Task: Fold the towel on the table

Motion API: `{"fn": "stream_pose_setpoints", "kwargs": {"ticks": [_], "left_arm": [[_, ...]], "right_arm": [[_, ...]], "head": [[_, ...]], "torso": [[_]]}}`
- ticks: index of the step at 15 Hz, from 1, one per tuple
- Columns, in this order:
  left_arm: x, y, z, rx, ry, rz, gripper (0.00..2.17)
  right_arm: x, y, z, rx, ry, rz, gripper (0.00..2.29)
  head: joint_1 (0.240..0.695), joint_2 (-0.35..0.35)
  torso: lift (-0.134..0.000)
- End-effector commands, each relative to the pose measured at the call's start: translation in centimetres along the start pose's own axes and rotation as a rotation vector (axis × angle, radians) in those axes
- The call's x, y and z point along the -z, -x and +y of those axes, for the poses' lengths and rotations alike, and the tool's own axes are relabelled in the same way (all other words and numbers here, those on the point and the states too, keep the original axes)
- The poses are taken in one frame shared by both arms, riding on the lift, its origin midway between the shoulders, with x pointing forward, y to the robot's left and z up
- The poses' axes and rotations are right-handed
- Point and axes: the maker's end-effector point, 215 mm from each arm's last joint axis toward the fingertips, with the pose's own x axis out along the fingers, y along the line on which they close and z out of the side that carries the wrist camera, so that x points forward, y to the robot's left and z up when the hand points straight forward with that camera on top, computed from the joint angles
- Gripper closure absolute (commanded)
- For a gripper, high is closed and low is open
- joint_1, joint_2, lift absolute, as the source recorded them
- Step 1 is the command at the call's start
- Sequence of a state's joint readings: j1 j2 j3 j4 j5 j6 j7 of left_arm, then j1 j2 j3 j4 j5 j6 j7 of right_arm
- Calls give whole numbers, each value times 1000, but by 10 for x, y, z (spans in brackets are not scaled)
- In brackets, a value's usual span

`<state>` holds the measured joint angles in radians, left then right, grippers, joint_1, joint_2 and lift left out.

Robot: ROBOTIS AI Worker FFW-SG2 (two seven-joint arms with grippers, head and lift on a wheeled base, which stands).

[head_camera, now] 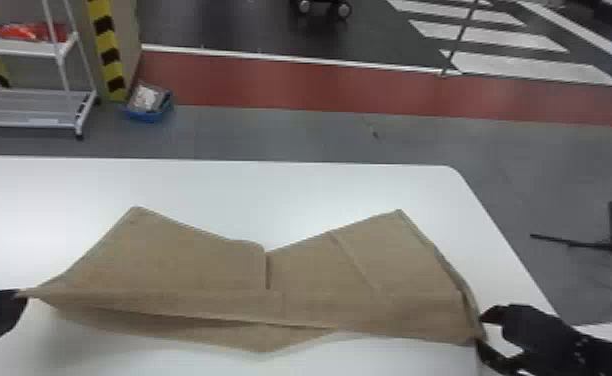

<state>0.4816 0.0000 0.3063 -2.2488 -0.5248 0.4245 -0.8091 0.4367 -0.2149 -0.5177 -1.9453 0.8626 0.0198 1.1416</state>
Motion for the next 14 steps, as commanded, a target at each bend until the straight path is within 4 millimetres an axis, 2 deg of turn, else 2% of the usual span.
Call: {"fn": "stream_pose_setpoints", "kwargs": {"ticks": [1, 2, 4, 5, 7, 8, 11, 14], "left_arm": [[0, 0, 0, -1, 2, -1, 2148], [0, 0, 0, -1, 2, -1, 2148], [0, 0, 0, 0, 2, -2, 2148], [-1, 0, 1, -4, 2, -3, 2148], [-7, 6, 4, -12, -4, -12, 2148], [-12, 13, 8, -21, -7, -20, 2148], [-15, 44, 38, -78, 44, -22, 2148], [-12, 64, 50, -98, 113, 12, 2148]], "right_arm": [[-4, 4, 0, -14, 6, -16, 1524], [-2, 9, 1, -21, 7, -12, 1791], [-3, 23, 0, -31, -18, -55, 1872], [-8, 36, -10, -1, -47, -112, 2101], [-19, 71, -31, 59, -89, -232, 2105], [-15, 88, -42, 100, -113, -250, 2105], [-11, 122, -38, 114, -130, -276, 2105], [-15, 142, -36, 115, -147, -311, 2105]], "head": [[695, -209], [695, -199], [695, -198], [695, -199], [695, -201], [695, -203], [695, -216], [695, -189]], "torso": [[-114], [-114], [-114], [-114], [-114], [-114], [-114], [-114]]}}
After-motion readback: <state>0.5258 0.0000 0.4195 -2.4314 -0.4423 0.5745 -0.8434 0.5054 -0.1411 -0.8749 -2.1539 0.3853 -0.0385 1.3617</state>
